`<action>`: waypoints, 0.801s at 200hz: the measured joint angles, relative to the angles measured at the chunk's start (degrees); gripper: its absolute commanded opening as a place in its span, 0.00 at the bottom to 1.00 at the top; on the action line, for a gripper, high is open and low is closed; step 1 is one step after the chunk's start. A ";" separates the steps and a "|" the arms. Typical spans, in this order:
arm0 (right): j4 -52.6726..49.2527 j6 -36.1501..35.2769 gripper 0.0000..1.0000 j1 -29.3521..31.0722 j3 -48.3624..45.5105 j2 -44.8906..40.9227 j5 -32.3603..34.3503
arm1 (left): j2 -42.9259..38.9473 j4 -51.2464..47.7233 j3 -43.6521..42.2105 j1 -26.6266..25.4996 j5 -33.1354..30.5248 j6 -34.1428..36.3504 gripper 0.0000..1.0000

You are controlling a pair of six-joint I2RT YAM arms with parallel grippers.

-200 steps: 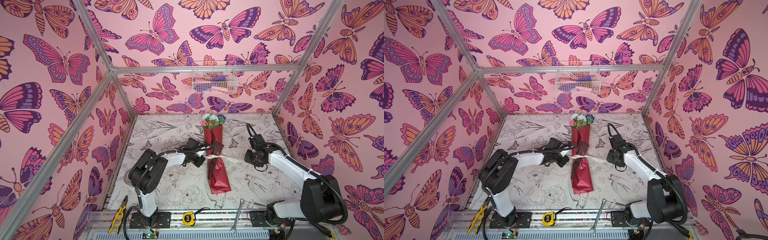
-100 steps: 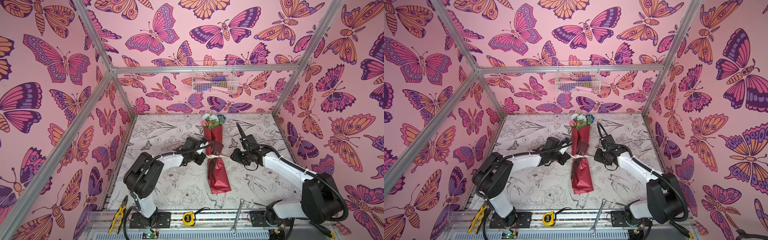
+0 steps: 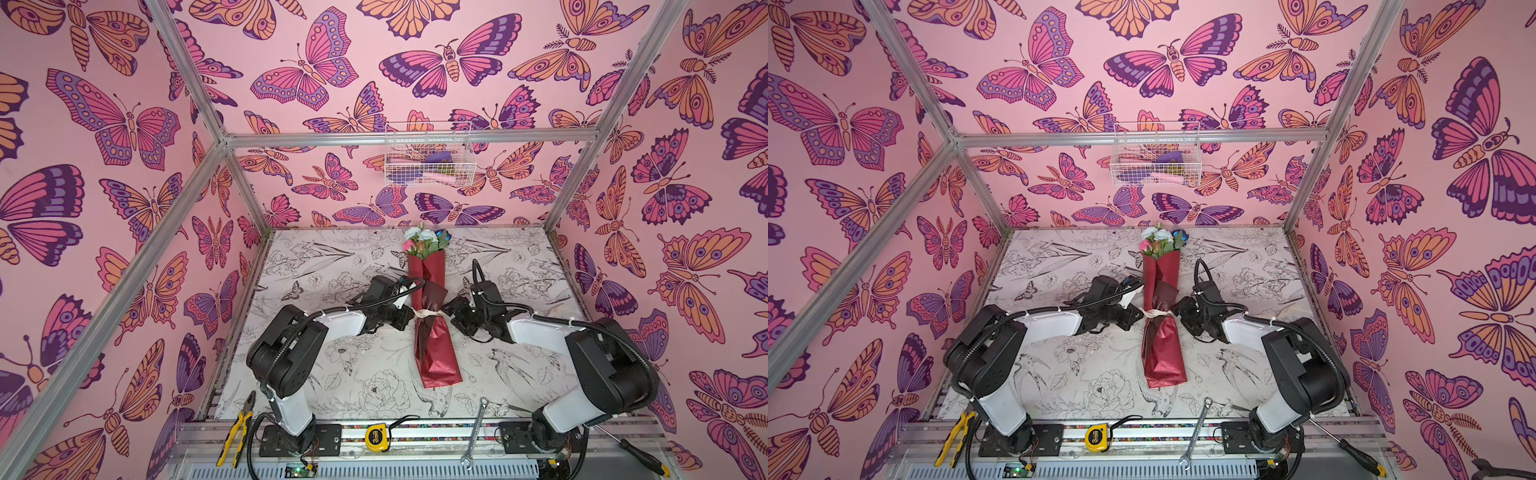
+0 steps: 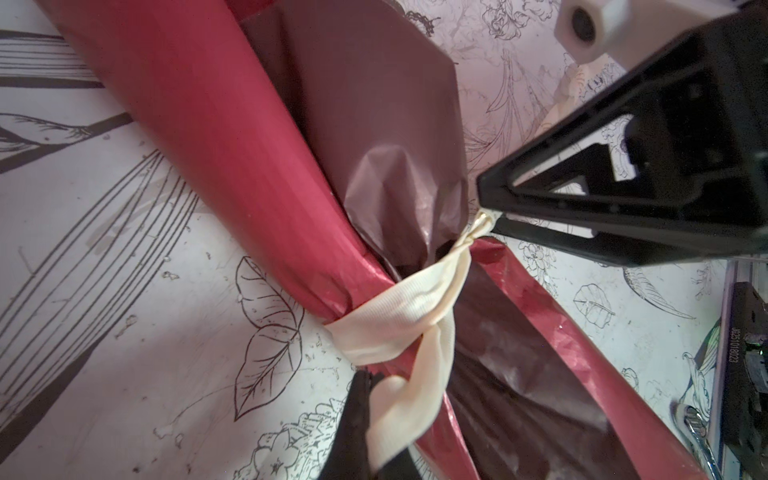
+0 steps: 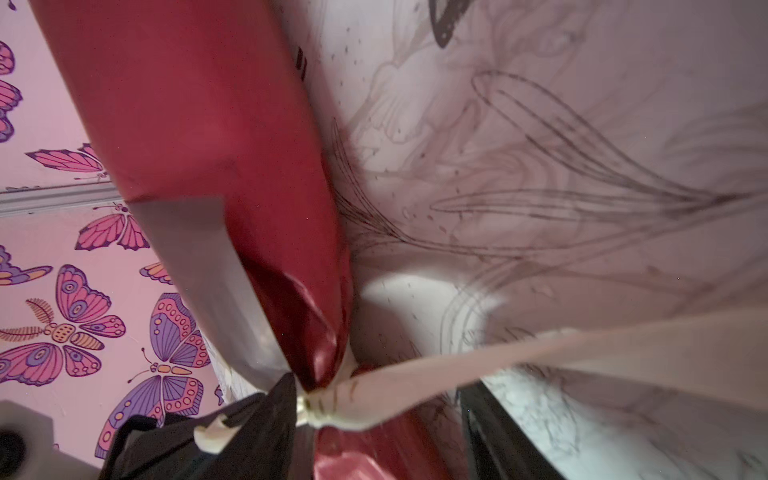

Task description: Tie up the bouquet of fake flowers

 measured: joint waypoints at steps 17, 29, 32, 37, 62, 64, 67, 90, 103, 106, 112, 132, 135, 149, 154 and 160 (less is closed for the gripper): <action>4.33 2.36 0.61 0.00 -0.48 2.60 1.22 | 0.00 0.04 -0.04 0.00 0.33 -0.13 0.00; 7.21 3.76 0.57 0.00 -0.70 3.82 2.14 | 0.00 0.17 -0.17 0.00 0.48 -0.15 0.00; 7.78 4.02 0.56 0.00 -0.70 4.09 2.51 | 0.00 0.26 -0.24 0.00 0.50 -0.15 0.00; 8.63 4.48 0.53 0.00 -0.72 4.46 2.97 | 0.00 0.39 -0.35 0.00 0.50 -0.15 0.00; 11.39 5.79 0.39 -0.02 -1.16 5.84 5.53 | 0.00 0.59 -0.98 0.00 0.50 -0.13 0.00; 11.56 6.01 0.38 -0.02 -1.22 5.88 5.75 | 0.00 0.63 -1.07 0.00 0.48 -0.13 0.00; 11.74 6.14 0.37 -0.02 -1.33 5.90 6.03 | 0.00 0.66 -1.16 0.00 0.48 -0.11 0.00; 12.31 6.56 0.36 -0.24 -1.84 5.92 7.50 | -0.02 0.79 -1.90 0.00 0.28 -0.09 0.00; 12.59 6.56 0.36 -0.39 -2.16 5.90 8.20 | -0.02 0.79 -2.12 0.00 0.00 -0.09 0.00; 12.59 6.56 0.36 -0.46 -2.27 5.90 8.33 | -0.02 0.79 -2.16 0.00 -0.04 -0.09 0.00; 12.79 6.54 0.35 -0.55 -2.56 5.77 8.57 | -0.02 0.81 -2.23 0.00 -0.24 -0.09 0.00; 12.37 6.27 0.31 -1.07 -3.52 4.44 9.51 | -0.02 0.81 -2.25 0.00 -0.66 -0.11 0.00; 12.20 6.08 0.29 -1.22 -3.65 4.15 9.70 | -0.02 0.83 -2.25 0.00 -0.68 -0.11 0.00; 11.15 5.18 0.22 -1.99 -4.11 2.82 10.36 | -0.02 0.81 -2.25 0.00 -0.85 -0.11 0.00; 10.91 5.01 0.17 -2.25 -4.15 2.47 10.58 | -0.02 0.81 -2.25 0.00 -0.90 -0.11 0.00; 10.64 4.61 0.07 -2.67 -4.15 2.12 10.73 | -0.02 0.81 -2.25 0.00 -1.05 -0.11 0.00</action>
